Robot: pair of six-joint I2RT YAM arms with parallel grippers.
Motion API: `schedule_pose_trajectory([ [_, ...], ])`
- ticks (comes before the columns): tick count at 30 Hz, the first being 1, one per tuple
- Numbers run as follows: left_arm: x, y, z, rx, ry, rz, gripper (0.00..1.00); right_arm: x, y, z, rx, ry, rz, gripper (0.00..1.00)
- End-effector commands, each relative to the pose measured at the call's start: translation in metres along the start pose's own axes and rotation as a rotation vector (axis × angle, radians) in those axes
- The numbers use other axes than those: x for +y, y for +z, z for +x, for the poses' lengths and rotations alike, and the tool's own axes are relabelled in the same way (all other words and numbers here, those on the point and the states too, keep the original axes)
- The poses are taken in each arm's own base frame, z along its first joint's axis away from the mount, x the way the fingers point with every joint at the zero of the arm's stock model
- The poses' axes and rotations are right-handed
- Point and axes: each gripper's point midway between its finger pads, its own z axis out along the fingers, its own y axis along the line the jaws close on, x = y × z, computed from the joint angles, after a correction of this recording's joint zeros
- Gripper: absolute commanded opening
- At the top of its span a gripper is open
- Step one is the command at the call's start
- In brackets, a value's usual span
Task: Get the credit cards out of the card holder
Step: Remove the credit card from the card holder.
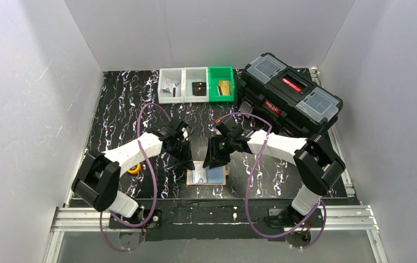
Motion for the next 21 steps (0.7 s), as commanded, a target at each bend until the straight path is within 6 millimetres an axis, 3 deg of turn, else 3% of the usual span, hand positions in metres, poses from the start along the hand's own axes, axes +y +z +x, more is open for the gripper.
schedule_pose_trajectory([
  [1, 0.008, 0.012, 0.008, 0.048, 0.006, -0.004, 0.1, 0.009, 0.008, -0.003, 0.01, 0.005, -0.061, 0.41],
  [21, 0.034, 0.042, 0.019, 0.101, -0.079, -0.098, 0.0, -0.026, 0.038, 0.018, 0.087, 0.066, -0.034, 0.39],
])
